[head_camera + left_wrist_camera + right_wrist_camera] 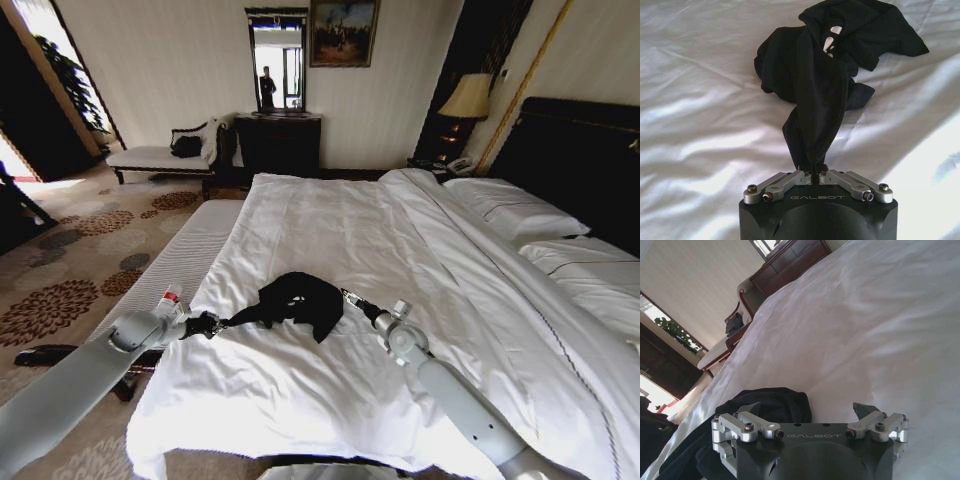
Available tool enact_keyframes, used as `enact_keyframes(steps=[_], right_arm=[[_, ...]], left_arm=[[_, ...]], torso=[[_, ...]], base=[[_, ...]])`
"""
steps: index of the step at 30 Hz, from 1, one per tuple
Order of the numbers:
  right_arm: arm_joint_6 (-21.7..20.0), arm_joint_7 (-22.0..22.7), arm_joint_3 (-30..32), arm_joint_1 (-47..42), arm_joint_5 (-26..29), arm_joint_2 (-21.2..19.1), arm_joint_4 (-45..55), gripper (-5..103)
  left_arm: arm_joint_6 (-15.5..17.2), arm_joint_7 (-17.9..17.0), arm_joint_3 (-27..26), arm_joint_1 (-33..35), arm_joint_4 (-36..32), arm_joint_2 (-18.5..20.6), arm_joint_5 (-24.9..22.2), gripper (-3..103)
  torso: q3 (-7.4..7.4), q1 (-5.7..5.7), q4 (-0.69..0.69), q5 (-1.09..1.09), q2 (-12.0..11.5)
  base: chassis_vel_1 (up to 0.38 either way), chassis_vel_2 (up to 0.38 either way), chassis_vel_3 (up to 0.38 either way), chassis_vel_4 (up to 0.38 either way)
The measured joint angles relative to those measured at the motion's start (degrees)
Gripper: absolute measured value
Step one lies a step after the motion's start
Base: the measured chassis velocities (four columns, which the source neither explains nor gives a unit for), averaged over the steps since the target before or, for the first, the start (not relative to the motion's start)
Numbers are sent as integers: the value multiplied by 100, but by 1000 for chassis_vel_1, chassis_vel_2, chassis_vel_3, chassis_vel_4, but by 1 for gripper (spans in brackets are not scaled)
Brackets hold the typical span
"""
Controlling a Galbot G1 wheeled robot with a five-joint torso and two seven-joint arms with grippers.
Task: Fold the clothes on the bed.
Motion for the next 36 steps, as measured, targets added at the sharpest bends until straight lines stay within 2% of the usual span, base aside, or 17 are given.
enact_keyframes(steps=[12,15,16,18,20,24,25,28,29,31,33,36], right_arm=[[10,-131,-205,265,-134,143,-336,102],[16,-212,-218,283,-154,171,-395,88],[16,-212,-218,283,-154,171,-395,88],[21,-268,-223,280,-166,183,-402,78],[22,-290,-227,272,-172,184,-402,78],[32,-380,-231,214,-198,187,-398,55],[32,-380,-231,214,-198,187,-398,55],[53,-442,-196,119,-229,178,-339,39],[53,-442,-196,119,-229,178,-339,39],[74,-497,-174,60,-253,168,-297,28],[86,-512,-170,50,-257,168,-293,28],[205,-642,-147,27,-278,193,-292,13]], left_arm=[[4,0,8,-49,-58,22,-43,2],[4,3,24,-84,-35,22,-43,2],[4,3,24,-84,-35,22,-43,2],[4,6,49,-126,-7,14,-43,2],[4,8,59,-143,4,10,-43,2],[3,15,85,-187,44,-10,-43,2],[3,15,85,-187,44,-10,-43,2],[-3,23,99,-204,86,-27,-30,2],[-3,23,99,-204,86,-27,-30,2],[-5,26,113,-227,111,-46,-26,2],[-5,27,119,-235,117,-50,-26,2],[-6,32,144,-275,134,-77,-26,2]], torso=[[0,0,0,0,0],[0,0,0,-1,0],[0,0,0,-1,0],[0,0,0,-1,0],[0,0,0,0,0],[0,0,-1,0,0],[0,0,-1,0,0],[0,0,0,0,0],[0,0,0,0,0],[0,0,0,0,0],[0,0,-1,0,0],[0,0,0,0,0]], base=[[0,0,0,0],[0,0,0,0],[0,0,0,0],[0,0,0,0],[0,0,0,0],[0,0,0,0],[0,0,0,0],[0,0,0,0],[0,0,0,0],[0,0,0,0],[0,0,0,0],[0,0,0,0]])
